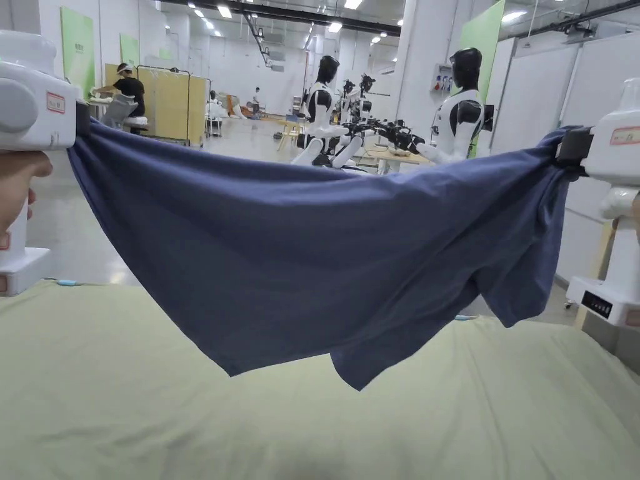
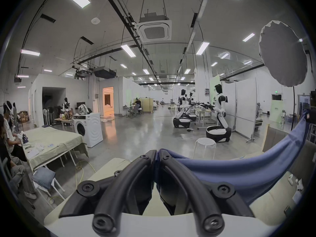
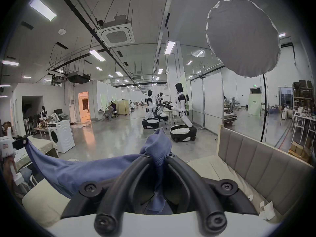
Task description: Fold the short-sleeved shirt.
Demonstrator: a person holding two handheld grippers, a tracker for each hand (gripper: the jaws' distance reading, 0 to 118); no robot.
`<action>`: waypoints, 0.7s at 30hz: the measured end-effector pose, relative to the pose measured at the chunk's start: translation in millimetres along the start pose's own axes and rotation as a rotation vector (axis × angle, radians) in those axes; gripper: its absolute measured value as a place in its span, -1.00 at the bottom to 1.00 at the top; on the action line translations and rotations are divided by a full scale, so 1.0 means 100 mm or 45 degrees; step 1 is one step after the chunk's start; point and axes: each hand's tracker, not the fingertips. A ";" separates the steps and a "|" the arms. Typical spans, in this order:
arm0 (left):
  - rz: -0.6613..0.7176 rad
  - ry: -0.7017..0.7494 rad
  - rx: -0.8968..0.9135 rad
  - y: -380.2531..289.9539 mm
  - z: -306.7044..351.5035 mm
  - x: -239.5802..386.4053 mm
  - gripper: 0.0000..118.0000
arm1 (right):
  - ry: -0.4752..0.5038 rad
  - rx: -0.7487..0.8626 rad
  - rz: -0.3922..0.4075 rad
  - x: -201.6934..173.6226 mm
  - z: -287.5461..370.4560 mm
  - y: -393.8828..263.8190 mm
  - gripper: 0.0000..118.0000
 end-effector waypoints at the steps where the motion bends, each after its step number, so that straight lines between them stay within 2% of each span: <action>1: 0.005 -0.003 -0.007 -0.10 -0.04 0.03 -0.91 | -0.002 -0.031 0.004 -0.01 -0.08 -0.13 -0.86; 6: 0.023 0.035 -0.183 -1.02 -0.37 0.06 -0.91 | -0.050 -0.230 -0.004 0.00 -0.48 -1.05 -0.86; 11: 0.079 0.043 -0.246 -1.93 -0.45 0.09 -0.91 | -0.121 -0.307 -0.099 0.09 -0.55 -2.00 -0.86; 14: 0.051 0.019 -0.265 -2.15 -0.22 0.15 -0.91 | -0.114 -0.351 -0.116 0.27 -0.49 -2.24 -0.86; 17: 0.052 -0.076 -0.262 -2.27 0.27 0.12 -0.91 | -0.046 -0.404 -0.111 0.43 -0.15 -2.48 -0.86; 20: -0.022 -0.153 -0.350 -2.56 0.87 0.05 -0.91 | 0.026 -0.529 -0.010 0.57 0.38 -2.86 -0.86; 21: -0.112 -0.160 -0.419 -2.70 1.10 0.01 -0.91 | 0.047 -0.543 0.020 0.59 0.63 -3.06 -0.86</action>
